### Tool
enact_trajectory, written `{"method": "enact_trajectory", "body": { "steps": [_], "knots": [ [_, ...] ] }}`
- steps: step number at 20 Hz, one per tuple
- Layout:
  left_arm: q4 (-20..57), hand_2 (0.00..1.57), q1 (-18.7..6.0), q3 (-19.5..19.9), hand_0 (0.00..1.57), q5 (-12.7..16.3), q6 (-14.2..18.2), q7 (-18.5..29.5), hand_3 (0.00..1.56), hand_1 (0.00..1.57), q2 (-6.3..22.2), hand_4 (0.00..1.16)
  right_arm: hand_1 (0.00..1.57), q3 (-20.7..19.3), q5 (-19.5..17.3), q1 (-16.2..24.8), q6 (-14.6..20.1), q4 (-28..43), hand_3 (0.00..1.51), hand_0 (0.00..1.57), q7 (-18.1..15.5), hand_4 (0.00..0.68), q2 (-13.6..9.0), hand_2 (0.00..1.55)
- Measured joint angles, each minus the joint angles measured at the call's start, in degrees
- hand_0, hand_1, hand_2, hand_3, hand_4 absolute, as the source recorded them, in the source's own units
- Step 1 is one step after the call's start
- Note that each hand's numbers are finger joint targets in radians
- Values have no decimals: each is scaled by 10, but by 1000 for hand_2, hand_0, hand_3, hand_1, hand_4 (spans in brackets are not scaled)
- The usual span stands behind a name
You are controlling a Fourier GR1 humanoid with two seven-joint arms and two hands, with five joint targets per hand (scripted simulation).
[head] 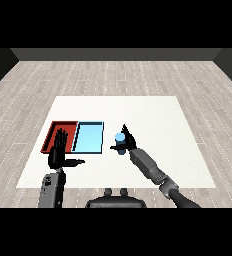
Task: Pick the blue can and put it in the blue box
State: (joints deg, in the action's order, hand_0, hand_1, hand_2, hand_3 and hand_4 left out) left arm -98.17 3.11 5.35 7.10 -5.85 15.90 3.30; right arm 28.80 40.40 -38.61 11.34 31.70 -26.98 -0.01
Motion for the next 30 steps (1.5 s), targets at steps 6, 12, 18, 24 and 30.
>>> {"method": "enact_trajectory", "body": {
  "steps": [6,12,18,24,30],
  "knots": [
    [2,0,-7,9,0,4,2,-5,0,0,5,0,1501,46,-21,-33,117,-33,1501,1501,52,533,0,1541],
    [-1,0,5,1,0,-7,5,3,0,0,-1,0,1537,117,-22,-47,180,-52,1479,1537,84,538,-1,1526],
    [13,0,-4,-1,0,-5,1,8,0,0,-3,0,1488,109,-36,-59,178,-45,1410,1488,81,566,-6,1471],
    [7,0,-9,-32,0,-24,5,-9,0,0,-11,0,1531,127,-83,-21,192,103,1407,1531,107,571,-61,1477],
    [18,0,-41,-81,0,-55,29,-28,0,0,-23,0,1514,126,-125,18,211,255,1413,1514,151,587,-134,1477]
  ]
}}
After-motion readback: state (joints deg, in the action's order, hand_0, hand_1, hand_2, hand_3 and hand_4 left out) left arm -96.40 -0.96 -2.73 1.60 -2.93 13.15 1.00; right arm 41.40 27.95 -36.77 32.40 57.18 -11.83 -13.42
